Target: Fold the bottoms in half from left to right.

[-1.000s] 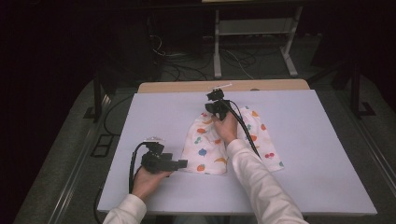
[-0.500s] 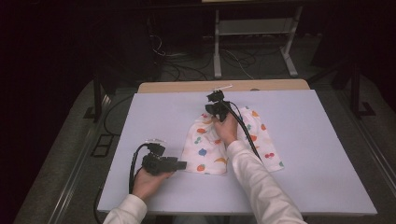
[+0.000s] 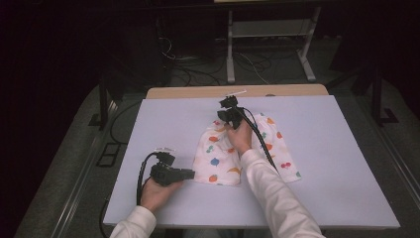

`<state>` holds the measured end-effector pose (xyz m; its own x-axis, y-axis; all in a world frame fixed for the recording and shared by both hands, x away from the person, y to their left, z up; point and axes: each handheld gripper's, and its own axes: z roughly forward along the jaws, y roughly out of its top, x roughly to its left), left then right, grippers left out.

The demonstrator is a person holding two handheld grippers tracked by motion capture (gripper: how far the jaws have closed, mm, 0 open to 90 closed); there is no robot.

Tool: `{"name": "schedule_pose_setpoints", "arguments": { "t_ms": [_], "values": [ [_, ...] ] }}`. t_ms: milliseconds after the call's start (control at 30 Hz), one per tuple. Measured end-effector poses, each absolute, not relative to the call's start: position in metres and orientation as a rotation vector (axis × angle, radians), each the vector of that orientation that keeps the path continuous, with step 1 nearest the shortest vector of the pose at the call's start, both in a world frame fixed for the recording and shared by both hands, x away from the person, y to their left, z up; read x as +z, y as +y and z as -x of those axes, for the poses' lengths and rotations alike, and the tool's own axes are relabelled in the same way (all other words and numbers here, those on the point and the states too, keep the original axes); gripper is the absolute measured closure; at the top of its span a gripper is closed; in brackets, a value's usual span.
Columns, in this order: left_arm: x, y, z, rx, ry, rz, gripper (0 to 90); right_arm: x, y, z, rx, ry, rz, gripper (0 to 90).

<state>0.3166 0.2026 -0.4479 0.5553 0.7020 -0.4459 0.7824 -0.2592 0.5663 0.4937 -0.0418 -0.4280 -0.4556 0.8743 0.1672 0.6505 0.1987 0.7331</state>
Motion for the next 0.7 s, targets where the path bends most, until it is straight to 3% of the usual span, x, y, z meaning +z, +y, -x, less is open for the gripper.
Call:
{"name": "schedule_pose_setpoints", "arguments": {
  "t_ms": [200, 700],
  "values": [
    [-0.449, 0.201, -0.32, -0.137, 1.161, -2.031, 87.4, -0.427, -0.043, -0.493, 1.125, 2.188, -1.445, 88.2],
    [-0.438, 0.189, -0.312, -0.139, 1.002, -2.037, 88.4, -0.423, -0.05, -0.492, 1.168, 2.172, -1.466, 88.2]
  ]
}}
